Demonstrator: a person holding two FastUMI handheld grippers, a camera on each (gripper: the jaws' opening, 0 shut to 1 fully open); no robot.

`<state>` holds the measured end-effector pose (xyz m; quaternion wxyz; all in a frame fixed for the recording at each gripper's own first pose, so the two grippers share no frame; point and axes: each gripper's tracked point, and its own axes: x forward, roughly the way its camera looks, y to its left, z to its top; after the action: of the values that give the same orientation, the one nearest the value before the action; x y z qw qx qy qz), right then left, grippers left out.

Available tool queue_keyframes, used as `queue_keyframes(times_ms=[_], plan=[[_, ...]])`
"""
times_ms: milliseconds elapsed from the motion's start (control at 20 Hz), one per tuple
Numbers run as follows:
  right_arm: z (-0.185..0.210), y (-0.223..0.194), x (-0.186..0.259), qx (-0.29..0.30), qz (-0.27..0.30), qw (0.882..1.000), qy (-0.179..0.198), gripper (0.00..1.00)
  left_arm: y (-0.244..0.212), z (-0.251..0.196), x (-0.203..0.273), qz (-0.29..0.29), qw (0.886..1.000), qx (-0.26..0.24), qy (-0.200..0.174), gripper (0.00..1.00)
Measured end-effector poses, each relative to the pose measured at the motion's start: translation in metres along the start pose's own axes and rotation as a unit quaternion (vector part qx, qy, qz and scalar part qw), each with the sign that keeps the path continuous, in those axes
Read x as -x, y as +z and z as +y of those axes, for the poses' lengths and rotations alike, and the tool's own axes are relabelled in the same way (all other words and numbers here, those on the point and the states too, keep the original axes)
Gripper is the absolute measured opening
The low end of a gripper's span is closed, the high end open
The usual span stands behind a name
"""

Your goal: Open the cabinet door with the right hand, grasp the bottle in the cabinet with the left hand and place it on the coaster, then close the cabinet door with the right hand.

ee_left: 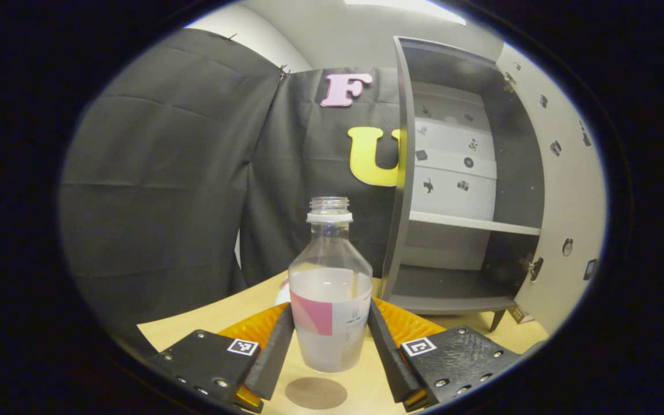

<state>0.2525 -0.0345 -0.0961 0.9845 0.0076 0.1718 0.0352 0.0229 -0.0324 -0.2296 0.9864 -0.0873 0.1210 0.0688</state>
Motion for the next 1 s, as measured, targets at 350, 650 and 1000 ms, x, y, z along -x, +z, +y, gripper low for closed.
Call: queue_keyframes(times_ms=[350,650,1000], plan=[[-0.007,-0.011,0.003,0.010,0.012,1.000,-0.014,0.98,-0.064,0.018,-0.004,0.025,0.999,0.016,0.021,0.73],[-0.010,-0.018,0.004,0.013,0.022,0.999,-0.022,0.98,-0.104,0.022,-0.009,0.050,0.998,0.009,0.036,0.73],[-0.006,-0.015,0.001,0.018,0.022,0.999,-0.019,0.93,-0.127,0.022,-0.004,0.056,0.997,0.010,0.045,0.73]])
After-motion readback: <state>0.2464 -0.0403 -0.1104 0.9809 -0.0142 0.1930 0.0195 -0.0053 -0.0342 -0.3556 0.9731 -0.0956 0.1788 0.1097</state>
